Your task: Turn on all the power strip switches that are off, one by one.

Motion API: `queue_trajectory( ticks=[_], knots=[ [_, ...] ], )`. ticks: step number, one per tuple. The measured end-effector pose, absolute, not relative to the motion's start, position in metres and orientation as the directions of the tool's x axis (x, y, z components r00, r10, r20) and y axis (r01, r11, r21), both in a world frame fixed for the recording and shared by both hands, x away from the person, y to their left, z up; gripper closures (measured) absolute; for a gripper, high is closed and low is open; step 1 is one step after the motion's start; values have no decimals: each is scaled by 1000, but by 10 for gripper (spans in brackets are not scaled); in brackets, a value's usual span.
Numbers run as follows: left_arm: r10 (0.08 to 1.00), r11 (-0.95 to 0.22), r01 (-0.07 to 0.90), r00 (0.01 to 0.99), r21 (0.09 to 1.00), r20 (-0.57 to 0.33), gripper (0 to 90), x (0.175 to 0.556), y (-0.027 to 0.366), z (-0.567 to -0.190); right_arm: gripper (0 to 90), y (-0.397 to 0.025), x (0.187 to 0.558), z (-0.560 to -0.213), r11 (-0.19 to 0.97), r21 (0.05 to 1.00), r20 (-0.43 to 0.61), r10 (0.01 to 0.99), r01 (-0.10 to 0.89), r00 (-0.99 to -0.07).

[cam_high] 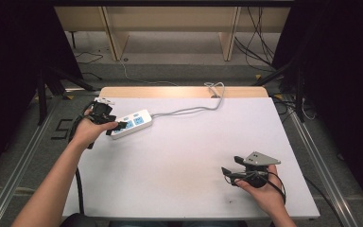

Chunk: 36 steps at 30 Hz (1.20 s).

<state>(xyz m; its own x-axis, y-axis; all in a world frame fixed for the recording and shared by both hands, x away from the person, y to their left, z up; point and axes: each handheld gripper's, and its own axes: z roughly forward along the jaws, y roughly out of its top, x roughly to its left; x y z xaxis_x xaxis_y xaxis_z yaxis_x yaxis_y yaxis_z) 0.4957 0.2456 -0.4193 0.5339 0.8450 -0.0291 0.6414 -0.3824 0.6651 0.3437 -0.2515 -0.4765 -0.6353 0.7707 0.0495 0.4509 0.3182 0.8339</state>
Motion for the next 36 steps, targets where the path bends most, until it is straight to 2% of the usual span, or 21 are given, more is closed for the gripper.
queue_trajectory(
  ticks=[9, 23, 36],
  knots=[
    [805, -419, 557, 593, 717, 10, 319, 458, 227, -416, 323, -253, 344, -476, 319, 836, 44, 773, 447, -633],
    [755, -485, 475, 651, 734, 77, 283, 421, 206, -430, 320, -256, 345, -476, 316, 834, 46, 777, 452, -627],
    [761, -479, 449, 641, 754, 102, 276, 386, 204, -452, 319, -255, 344, -477, 319, 831, 49, 775, 456, -630]
  ],
)
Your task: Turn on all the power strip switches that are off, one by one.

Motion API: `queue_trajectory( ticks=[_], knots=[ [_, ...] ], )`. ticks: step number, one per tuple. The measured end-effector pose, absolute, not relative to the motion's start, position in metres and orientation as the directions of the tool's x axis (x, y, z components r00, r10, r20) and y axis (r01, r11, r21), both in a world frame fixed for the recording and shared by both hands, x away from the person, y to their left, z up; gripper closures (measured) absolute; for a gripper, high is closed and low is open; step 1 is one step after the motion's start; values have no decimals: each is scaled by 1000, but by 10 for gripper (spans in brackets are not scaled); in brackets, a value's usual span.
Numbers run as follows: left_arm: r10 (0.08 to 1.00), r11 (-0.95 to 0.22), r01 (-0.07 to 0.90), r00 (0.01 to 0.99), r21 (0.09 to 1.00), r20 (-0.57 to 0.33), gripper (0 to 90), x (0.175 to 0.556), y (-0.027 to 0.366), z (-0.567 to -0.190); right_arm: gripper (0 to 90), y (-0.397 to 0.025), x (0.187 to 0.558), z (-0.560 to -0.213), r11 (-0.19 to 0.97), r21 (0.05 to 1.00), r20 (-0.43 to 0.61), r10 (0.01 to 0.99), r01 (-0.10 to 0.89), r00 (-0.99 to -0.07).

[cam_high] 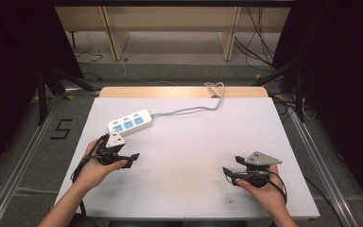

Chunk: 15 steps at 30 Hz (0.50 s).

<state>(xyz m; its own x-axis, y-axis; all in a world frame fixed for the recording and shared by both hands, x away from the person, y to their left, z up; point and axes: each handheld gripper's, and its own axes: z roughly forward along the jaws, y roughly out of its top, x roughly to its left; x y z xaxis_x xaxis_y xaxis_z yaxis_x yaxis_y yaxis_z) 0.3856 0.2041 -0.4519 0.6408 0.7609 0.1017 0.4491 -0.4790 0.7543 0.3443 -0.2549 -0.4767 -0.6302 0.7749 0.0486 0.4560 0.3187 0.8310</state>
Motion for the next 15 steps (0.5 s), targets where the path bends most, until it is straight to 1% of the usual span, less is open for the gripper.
queue_trajectory(
  ticks=[8, 15],
  knots=[
    [777, -454, 450, 622, 769, 95, 276, 368, 206, -463, 319, -255, 344, -476, 315, 835, 50, 773, 451, -633],
    [772, -470, 458, 628, 754, 99, 281, 365, 203, -472, 319, -256, 344, -475, 311, 837, 51, 776, 451, -629]
  ],
)
